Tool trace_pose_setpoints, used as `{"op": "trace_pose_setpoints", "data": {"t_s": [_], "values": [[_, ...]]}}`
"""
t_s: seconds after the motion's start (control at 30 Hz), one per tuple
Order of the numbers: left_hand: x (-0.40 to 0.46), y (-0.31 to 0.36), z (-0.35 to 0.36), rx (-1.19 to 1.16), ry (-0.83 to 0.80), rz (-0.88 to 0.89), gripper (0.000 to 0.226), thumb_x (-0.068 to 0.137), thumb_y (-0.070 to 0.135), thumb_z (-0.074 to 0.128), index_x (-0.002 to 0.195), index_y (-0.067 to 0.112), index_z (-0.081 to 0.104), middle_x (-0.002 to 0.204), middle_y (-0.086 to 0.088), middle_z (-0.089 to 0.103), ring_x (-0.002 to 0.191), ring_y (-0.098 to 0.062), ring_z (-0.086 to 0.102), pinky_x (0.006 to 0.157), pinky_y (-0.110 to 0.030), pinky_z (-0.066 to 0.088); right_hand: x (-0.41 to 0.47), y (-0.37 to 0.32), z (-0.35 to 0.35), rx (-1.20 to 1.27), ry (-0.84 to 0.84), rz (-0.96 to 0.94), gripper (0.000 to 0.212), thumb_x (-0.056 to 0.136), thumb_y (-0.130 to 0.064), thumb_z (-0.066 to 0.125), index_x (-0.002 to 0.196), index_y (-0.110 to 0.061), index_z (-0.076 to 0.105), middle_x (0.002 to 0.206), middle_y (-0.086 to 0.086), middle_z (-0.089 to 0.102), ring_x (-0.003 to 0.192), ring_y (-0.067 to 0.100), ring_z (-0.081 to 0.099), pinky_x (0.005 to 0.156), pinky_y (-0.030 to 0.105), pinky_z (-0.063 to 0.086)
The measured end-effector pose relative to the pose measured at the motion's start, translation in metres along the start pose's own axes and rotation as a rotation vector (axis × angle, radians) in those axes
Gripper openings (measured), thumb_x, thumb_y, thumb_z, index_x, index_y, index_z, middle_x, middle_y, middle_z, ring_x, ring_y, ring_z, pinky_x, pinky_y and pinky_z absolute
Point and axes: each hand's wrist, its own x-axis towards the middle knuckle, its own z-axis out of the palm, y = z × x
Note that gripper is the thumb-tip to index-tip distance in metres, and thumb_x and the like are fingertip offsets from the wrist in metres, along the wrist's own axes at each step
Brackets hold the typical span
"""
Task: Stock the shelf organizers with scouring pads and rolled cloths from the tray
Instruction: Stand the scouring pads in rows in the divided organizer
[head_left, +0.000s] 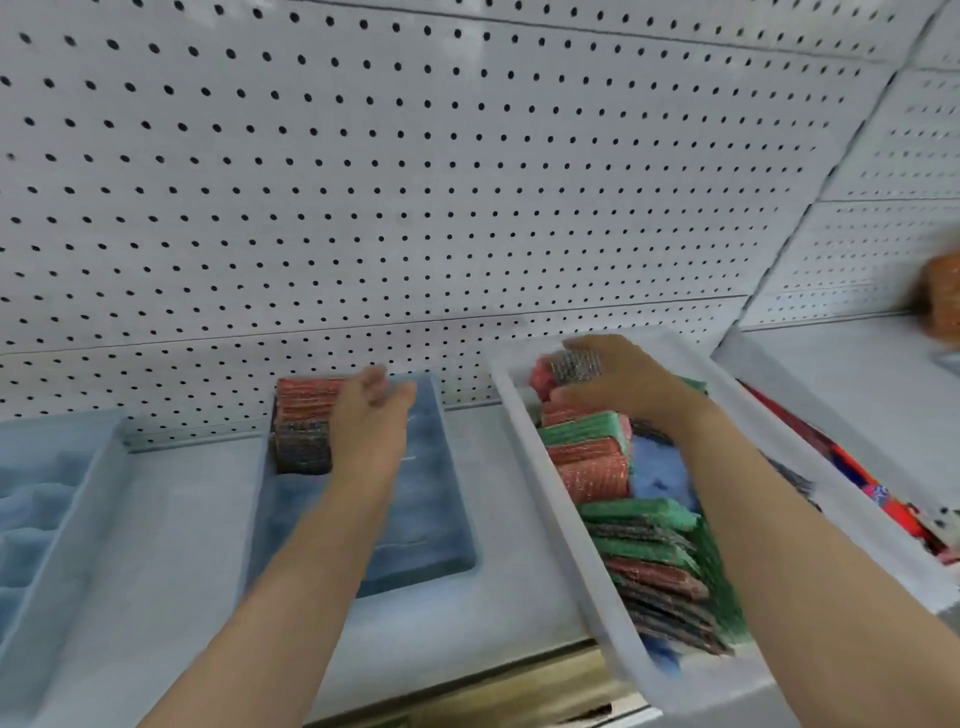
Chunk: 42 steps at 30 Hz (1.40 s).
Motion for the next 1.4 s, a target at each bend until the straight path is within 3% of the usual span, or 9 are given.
{"op": "trace_pose_setpoints", "data": {"t_s": [0.13, 0.27, 0.5, 0.6, 0.77, 0.97, 1.1, 1.2, 1.4], "values": [[-0.025, 0.001, 0.075, -0.149, -0.234, -0.146, 0.031, 0.095, 0.014, 0.06, 0.125, 0.009, 0.057, 0.108, -0.005, 0.065, 0.091, -0.016, 0.063, 0.098, -0.039, 0.053, -0.012, 0.052, -0.008, -0.067, -0.287, 0.095, 0.108, 0.069, -0.058, 0.081, 0.155, -0.028, 0.023, 0.157, -0.004, 0.03, 0.141, 0.021, 0.035, 0.116, 0.04, 0.029], [-0.037, -0.006, 0.118, -0.151, -0.284, -0.216, 0.009, 0.097, 0.017, 0.06, 0.105, 0.014, 0.06, 0.091, -0.001, 0.066, 0.088, -0.017, 0.067, 0.099, -0.043, 0.053, -0.014, 0.057, 0.005, -0.021, -0.435, 0.008, 0.115, 0.064, -0.059, 0.084, 0.155, -0.028, 0.02, 0.145, -0.006, 0.045, 0.124, 0.014, 0.05, 0.109, 0.033, 0.038], [-0.036, -0.012, 0.136, -0.122, -0.184, -0.217, 0.008, 0.096, 0.014, 0.059, 0.104, 0.013, 0.062, 0.098, -0.004, 0.069, 0.099, -0.016, 0.068, 0.098, -0.033, 0.052, 0.024, 0.068, 0.013, 0.04, 0.078, 0.093, 0.123, 0.068, -0.063, 0.079, 0.156, -0.012, 0.01, 0.156, 0.018, 0.021, 0.146, 0.036, 0.018, 0.117, 0.051, 0.026], [-0.034, -0.018, 0.136, -0.15, -0.151, -0.223, 0.019, 0.099, 0.016, 0.056, 0.113, 0.005, 0.061, 0.112, -0.01, 0.068, 0.105, -0.016, 0.067, 0.094, -0.027, 0.053, 0.038, 0.078, 0.015, 0.096, -0.036, 0.157, 0.135, 0.063, -0.061, 0.083, 0.156, -0.008, 0.001, 0.16, 0.016, 0.015, 0.148, 0.034, 0.018, 0.118, 0.046, 0.027], [-0.036, -0.016, 0.134, -0.23, -0.144, -0.231, 0.009, 0.102, 0.016, 0.051, 0.1, 0.011, 0.058, 0.111, -0.011, 0.066, 0.107, -0.017, 0.066, 0.091, -0.025, 0.052, 0.036, 0.066, 0.016, 0.219, -0.278, 0.076, 0.114, 0.062, -0.072, 0.077, 0.149, -0.013, 0.033, 0.14, -0.002, 0.047, 0.129, 0.021, 0.048, 0.104, 0.032, 0.04], [-0.039, -0.017, 0.135, -0.234, -0.128, -0.213, 0.008, 0.101, 0.018, 0.053, 0.097, 0.014, 0.058, 0.108, -0.007, 0.066, 0.11, -0.018, 0.065, 0.099, -0.028, 0.05, 0.026, 0.072, 0.008, 0.124, -0.628, -0.005, 0.115, 0.075, -0.047, 0.082, 0.156, -0.014, 0.007, 0.154, -0.005, 0.026, 0.142, 0.02, 0.03, 0.114, 0.029, 0.025], [-0.041, -0.015, 0.135, -0.239, -0.139, -0.212, 0.008, 0.102, 0.019, 0.053, 0.096, 0.015, 0.057, 0.109, -0.007, 0.066, 0.113, -0.018, 0.064, 0.105, -0.031, 0.047, 0.03, 0.081, -0.003, 0.016, -0.585, -0.054, 0.115, 0.069, -0.052, 0.084, 0.155, -0.014, 0.017, 0.159, 0.003, 0.028, 0.145, 0.025, 0.03, 0.119, 0.04, 0.025], [-0.041, -0.014, 0.133, -0.23, -0.152, -0.23, 0.01, 0.101, 0.021, 0.054, 0.102, 0.013, 0.059, 0.114, -0.008, 0.066, 0.115, -0.018, 0.063, 0.108, -0.033, 0.046, 0.025, 0.084, -0.018, 0.1, -0.519, -0.073, 0.077, 0.069, -0.038, 0.088, 0.128, -0.012, 0.045, 0.124, -0.005, 0.059, 0.116, 0.015, 0.058, 0.11, 0.033, 0.038], [-0.044, -0.01, 0.131, -0.109, -0.303, -0.132, 0.082, 0.083, 0.056, 0.067, 0.148, 0.015, 0.039, 0.147, -0.002, 0.048, 0.13, -0.016, 0.05, 0.114, -0.036, 0.036, 0.013, 0.071, -0.051, 0.642, 0.06, -0.061, 0.077, 0.057, -0.041, 0.091, 0.12, -0.015, 0.055, 0.107, 0.0, 0.071, 0.093, 0.016, 0.07, 0.085, 0.031, 0.056]]}}
